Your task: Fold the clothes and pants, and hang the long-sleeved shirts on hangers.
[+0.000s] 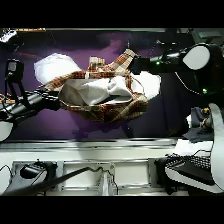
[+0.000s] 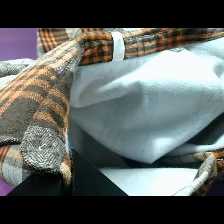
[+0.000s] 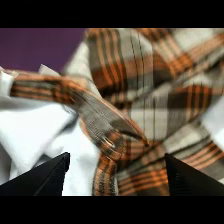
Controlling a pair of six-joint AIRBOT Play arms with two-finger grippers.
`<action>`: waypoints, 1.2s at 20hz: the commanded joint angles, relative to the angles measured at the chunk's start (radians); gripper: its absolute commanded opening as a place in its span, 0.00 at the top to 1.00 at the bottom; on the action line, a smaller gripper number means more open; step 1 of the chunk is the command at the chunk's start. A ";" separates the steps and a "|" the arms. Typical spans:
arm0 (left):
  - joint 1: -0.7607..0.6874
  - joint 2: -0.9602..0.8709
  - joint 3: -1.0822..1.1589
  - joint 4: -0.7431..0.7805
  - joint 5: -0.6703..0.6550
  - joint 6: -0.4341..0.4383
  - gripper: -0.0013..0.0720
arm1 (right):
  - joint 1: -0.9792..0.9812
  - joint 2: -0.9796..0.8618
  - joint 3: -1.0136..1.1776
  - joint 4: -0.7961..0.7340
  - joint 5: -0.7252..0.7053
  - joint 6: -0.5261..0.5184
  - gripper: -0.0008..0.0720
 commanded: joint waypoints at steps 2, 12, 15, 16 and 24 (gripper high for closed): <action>-0.007 0.007 -0.006 0.000 0.005 -0.011 0.96 | -0.004 -0.087 -0.029 0.129 0.070 -0.042 0.04; -0.007 0.008 -0.004 -0.001 0.140 -0.011 0.96 | 0.023 -0.103 -0.046 0.138 -0.241 -0.087 0.94; -0.008 0.033 0.002 -0.090 0.511 -0.011 0.96 | 0.025 -0.076 0.191 0.087 -0.397 -0.256 0.94; -0.010 0.044 0.006 -0.149 0.662 -0.011 0.96 | 0.027 -0.069 0.297 0.086 -0.446 -0.333 0.94; -0.248 0.055 0.126 -0.135 1.113 -0.011 0.96 | 0.303 0.117 0.541 -0.052 -0.448 -0.883 0.94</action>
